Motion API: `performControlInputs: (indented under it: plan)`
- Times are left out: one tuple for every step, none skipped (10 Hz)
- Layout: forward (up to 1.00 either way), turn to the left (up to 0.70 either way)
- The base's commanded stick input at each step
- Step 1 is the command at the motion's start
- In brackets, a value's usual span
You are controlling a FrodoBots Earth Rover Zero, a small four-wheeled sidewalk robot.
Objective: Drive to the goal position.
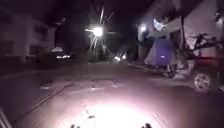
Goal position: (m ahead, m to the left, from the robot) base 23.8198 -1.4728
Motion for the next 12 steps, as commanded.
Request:
performControlInputs:
  plan:
    - [0.7,0.0]
    - [0.7,0.0]
    - [0.7,0.0]
    - [0.7,0.0]
    - [0.7,0.0]
    - [0.7,0.0]
    - [0.7,0.0]
    - [0.7,0.0]
    - [0.7,0.0]
    - [0.7,0.0]
    - [0.7,0.0]
    - [0.7,0.0]
